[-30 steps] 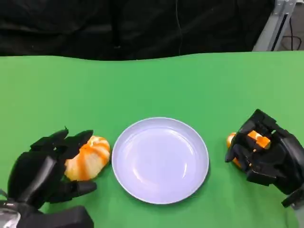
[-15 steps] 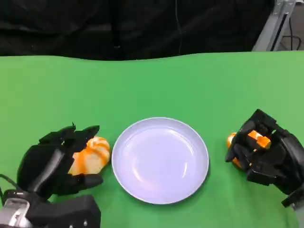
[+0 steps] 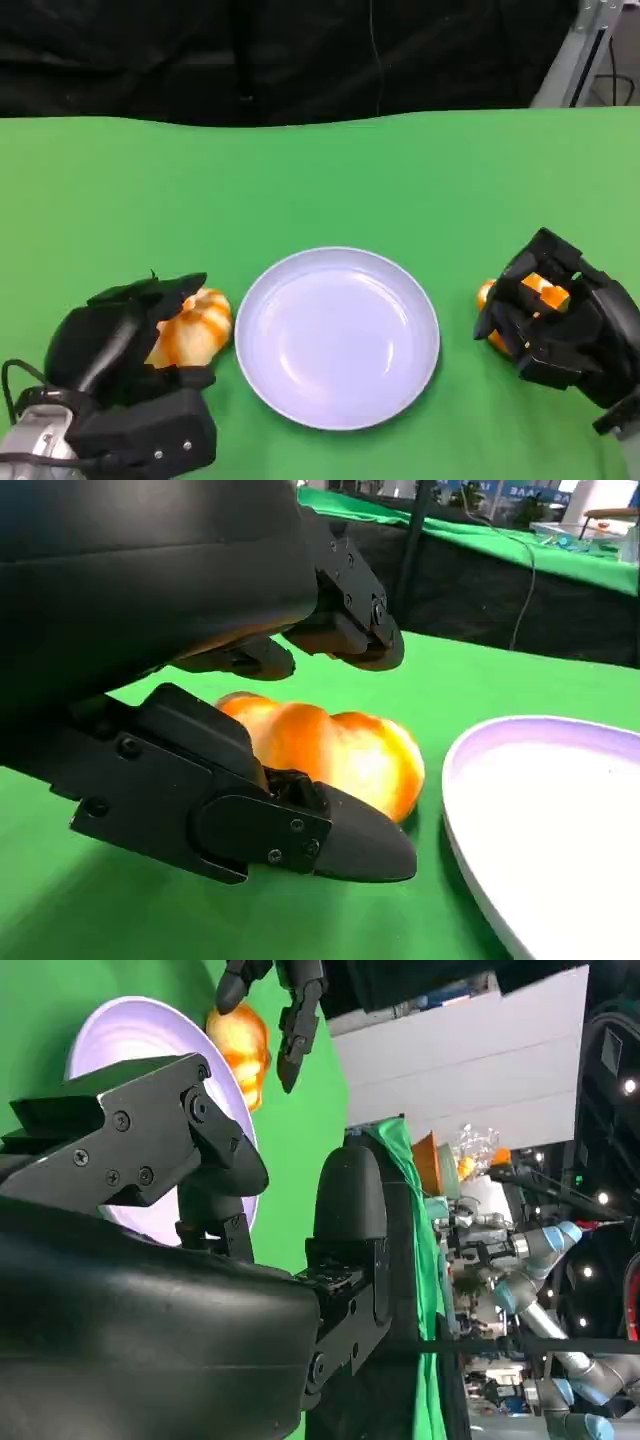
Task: Grasp the bread from the table and place it into the plate.
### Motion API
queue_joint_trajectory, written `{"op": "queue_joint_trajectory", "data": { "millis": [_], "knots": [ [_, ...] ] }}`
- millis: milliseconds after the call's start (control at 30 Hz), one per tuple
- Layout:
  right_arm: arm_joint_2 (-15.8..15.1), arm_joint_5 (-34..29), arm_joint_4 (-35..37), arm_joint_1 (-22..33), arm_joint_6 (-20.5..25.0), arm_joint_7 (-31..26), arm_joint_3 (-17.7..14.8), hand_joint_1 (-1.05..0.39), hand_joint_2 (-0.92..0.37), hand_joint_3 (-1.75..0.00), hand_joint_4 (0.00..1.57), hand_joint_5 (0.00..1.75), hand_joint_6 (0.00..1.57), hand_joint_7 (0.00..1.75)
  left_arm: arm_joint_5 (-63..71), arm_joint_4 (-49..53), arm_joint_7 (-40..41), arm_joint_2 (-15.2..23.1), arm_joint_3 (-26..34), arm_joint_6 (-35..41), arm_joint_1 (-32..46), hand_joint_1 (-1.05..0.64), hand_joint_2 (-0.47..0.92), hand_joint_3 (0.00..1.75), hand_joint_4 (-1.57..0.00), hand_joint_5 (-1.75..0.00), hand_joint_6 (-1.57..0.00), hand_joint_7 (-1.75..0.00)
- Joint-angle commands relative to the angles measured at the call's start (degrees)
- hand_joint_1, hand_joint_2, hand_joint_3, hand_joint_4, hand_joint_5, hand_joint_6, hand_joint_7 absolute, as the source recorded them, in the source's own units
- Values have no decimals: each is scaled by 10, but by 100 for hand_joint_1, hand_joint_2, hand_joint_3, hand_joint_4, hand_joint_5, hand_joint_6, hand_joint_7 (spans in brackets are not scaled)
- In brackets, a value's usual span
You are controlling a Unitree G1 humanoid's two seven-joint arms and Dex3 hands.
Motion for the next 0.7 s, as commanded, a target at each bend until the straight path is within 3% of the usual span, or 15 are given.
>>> {"op": "queue_joint_trajectory", "data": {
  "millis": [33, 567, 600, 700],
  "knots": [
    [-8, 6, -11, 3, 3, -2, -4, 10, -68, -108, 45, 175, 39, 157, -7, 22, -1, 5, -8, 7, -12, -91, 92, 27, -44, -1, -43, -1],
    [-7, 7, -16, 5, 6, -2, -6, 11, -67, -112, 47, 175, 39, 159, -5, 80, 3, 3, -41, 2, -39, -88, 92, 37, -47, -1, -49, -2],
    [-7, 8, -18, 5, 7, -2, -6, 10, -67, -112, 47, 175, 39, 159, -4, 81, 4, 4, -43, 2, -40, -77, 92, 34, -48, -1, -50, -2],
    [-6, 7, -21, 6, 10, -4, -5, 10, -66, -112, 47, 175, 39, 159, -4, 79, 1, 7, -49, 2, -41, -70, 92, 31, -48, -1, -51, -2]
  ]
}}
